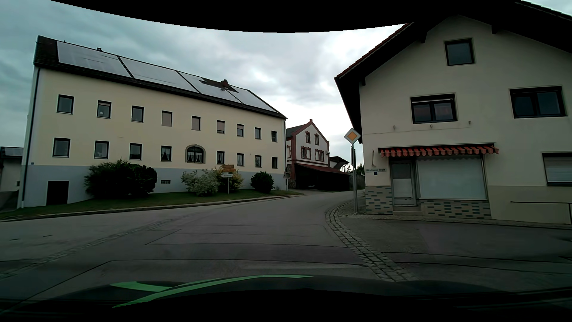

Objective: Follow the waypoints while adhering to traffic rules and regulations

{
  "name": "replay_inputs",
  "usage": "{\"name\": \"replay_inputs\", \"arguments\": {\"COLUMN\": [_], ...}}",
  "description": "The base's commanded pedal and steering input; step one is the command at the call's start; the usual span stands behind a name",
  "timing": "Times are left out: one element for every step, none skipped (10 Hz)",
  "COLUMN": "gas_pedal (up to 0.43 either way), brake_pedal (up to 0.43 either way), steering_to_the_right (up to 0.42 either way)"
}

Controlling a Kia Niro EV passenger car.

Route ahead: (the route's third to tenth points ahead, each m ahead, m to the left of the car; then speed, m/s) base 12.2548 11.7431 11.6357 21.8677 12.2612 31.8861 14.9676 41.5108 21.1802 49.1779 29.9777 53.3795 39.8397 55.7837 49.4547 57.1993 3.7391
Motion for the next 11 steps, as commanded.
{"name": "replay_inputs", "arguments": {"gas_pedal": [0.039, 0.047, 0.047, 0.067, 0.067, 0.079, 0.079, 0.087, 0.098, 0.110, 0.110], "brake_pedal": [0.000, 0.000, 0.000, 0.000, 0.000, 0.000, 0.000, 0.000, 0.000, 0.000, 0.000], "steering_to_the_right": [-0.040, -0.075, -0.115, -0.159, -0.189, -0.219, -0.243, -0.267, -0.301, -0.333, -0.361]}}
